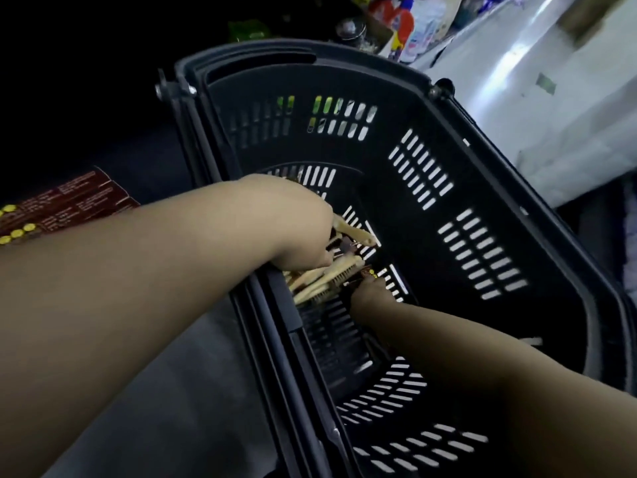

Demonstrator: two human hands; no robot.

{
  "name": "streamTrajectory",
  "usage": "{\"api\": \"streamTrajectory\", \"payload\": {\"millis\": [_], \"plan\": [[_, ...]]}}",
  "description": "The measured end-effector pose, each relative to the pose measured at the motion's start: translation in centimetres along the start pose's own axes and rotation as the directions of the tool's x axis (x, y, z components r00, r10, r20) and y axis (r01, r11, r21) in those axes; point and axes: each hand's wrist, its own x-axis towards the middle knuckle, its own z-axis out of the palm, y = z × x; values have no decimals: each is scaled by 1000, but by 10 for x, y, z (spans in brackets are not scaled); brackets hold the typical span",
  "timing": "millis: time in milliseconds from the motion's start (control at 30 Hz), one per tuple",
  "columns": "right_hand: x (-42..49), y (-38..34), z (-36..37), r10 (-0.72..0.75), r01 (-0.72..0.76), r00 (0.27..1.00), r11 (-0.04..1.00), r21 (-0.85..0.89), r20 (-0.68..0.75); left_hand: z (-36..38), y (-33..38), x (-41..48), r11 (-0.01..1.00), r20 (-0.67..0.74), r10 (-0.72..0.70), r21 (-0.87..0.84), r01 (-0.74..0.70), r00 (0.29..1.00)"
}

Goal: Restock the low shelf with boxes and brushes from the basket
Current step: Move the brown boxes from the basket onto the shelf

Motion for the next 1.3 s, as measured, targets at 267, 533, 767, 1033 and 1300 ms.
{"api": "streamTrajectory", "payload": {"millis": [267,533,767,1033,1300], "plan": [[-53,9,-74,-191,129,913,973,190,359,14,-2,2,980,-168,-23,-196,-11,986],[-126,61,-183,-657,102,734,356,929,172,17,-4,3,843,-329,-303,-531,90,894],[-122,48,-177,-820,179,564,1,984,-102,15,-13,-4,683,-300,-158,-722,-115,941],[-47,37,-88,-242,251,947,968,-16,211,19,-11,-3,775,-411,-124,-608,-171,903],[-29,26,-36,-79,64,987,992,112,143,26,-11,3,825,-435,-148,-550,-132,888]]}}
